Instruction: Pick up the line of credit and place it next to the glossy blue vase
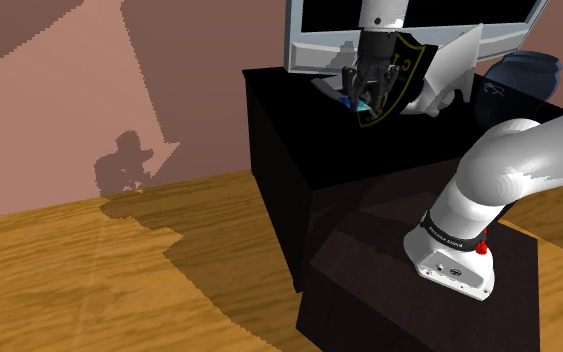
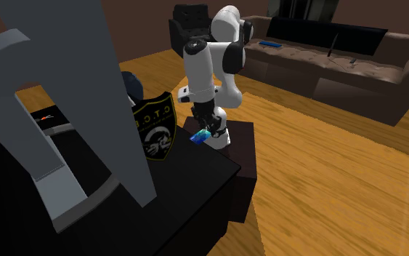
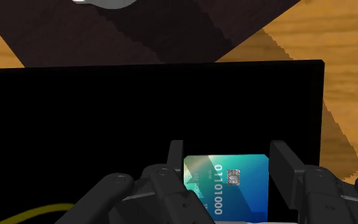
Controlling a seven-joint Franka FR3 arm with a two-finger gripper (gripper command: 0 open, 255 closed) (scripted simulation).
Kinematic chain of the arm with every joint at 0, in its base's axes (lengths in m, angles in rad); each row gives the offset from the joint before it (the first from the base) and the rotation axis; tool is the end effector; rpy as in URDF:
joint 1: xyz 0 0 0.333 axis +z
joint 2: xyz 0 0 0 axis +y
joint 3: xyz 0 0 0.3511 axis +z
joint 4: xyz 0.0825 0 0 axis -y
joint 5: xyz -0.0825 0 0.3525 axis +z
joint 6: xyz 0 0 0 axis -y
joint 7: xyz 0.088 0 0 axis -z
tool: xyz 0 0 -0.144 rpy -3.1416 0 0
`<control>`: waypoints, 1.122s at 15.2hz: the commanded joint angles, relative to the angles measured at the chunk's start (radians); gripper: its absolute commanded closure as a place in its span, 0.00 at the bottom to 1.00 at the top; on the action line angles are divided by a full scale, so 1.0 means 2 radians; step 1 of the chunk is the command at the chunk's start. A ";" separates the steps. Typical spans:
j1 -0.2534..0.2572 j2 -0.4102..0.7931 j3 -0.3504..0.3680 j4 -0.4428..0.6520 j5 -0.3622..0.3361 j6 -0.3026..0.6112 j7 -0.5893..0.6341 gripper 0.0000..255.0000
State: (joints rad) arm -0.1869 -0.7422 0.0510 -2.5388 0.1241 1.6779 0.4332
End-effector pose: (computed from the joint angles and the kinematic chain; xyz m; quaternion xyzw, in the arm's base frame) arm 0.2566 -0.0162 0.4958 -0.9520 0.2972 0.0650 0.0351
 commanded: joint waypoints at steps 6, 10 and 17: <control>-0.001 0.000 -0.003 0.047 -0.002 -0.047 0.004 1.00; -0.001 0.004 -0.004 0.077 -0.003 -0.073 0.006 1.00; -0.001 0.014 -0.006 0.131 -0.005 -0.116 0.010 1.00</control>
State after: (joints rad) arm -0.1880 -0.7172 0.0413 -2.2939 0.1159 1.4588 0.4528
